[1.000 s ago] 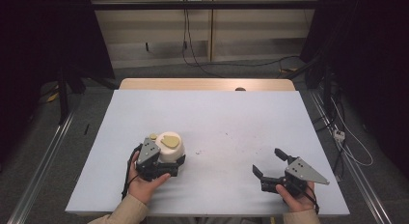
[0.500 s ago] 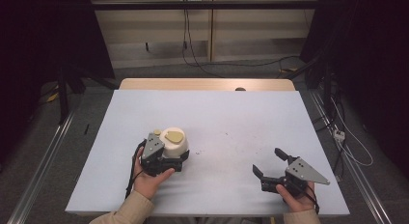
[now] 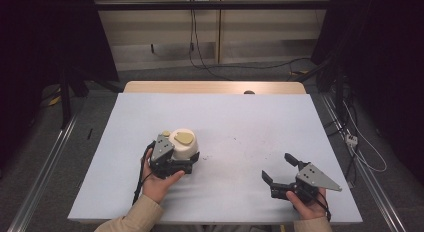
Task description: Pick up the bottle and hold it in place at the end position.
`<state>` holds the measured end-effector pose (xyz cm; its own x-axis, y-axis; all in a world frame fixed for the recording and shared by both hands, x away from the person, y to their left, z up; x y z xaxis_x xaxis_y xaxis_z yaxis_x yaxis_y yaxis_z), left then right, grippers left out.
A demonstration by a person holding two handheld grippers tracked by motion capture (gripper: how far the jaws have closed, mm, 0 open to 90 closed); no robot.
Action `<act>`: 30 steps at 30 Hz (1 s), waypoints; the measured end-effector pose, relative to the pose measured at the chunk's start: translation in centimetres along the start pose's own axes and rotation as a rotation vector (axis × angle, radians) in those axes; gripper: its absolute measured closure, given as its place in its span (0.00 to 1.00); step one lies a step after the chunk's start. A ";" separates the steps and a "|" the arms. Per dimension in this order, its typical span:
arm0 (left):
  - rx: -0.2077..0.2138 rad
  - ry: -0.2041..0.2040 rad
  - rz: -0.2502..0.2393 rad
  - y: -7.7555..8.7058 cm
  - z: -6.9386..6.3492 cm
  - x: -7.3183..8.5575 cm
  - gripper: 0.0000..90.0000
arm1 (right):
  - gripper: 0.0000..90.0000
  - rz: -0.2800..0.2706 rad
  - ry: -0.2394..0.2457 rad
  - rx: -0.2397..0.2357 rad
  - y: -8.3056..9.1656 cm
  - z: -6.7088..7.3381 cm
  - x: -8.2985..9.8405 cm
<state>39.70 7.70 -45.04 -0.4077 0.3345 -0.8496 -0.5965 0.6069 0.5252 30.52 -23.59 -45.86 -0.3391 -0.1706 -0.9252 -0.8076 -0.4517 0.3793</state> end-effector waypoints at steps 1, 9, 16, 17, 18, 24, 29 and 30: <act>-0.001 -0.004 -0.001 -0.1 0.0 0.0 0.05 | 0.04 0.000 0.000 0.000 0.0 0.0 0.0; 0.001 0.003 -0.009 -0.5 -0.1 -0.5 0.06 | 0.04 -0.002 0.000 -0.002 0.0 0.0 0.0; -0.003 0.007 -0.007 -1.0 0.0 -0.7 0.05 | 0.04 -0.002 0.001 -0.005 0.0 0.0 0.0; -0.003 0.009 -0.008 -1.1 0.0 -0.7 0.06 | 0.04 -0.002 0.001 -0.005 0.0 0.0 0.0; -0.001 0.015 -0.010 -1.2 0.0 -0.8 0.05 | 0.04 -0.002 0.000 -0.006 0.0 0.0 0.0; 0.001 0.002 -0.013 -1.4 0.0 -1.1 0.06 | 0.04 -0.001 -0.002 -0.006 0.0 0.0 0.0; 0.011 0.013 -0.015 -1.8 -0.2 -1.3 0.06 | 0.04 -0.001 0.001 -0.008 0.0 0.0 0.0; 0.014 0.006 -0.012 -1.9 -0.2 -1.4 0.06 | 0.04 -0.001 0.002 -0.007 0.0 0.0 0.0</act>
<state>41.21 5.95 -44.84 -0.4043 0.3230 -0.8557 -0.5921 0.6206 0.5140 30.51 -23.55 -45.88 -0.3377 -0.1716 -0.9255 -0.8043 -0.4581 0.3785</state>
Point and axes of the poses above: each handheld gripper's, and its own axes: y roughly backward along the jaws, x roughly out of its underside, z roughly to its left, the point moved 6 cm from there along -y, roughly forward along the jaws, and after that the axes turned 11 degrees about z, right-handed, at the moved point
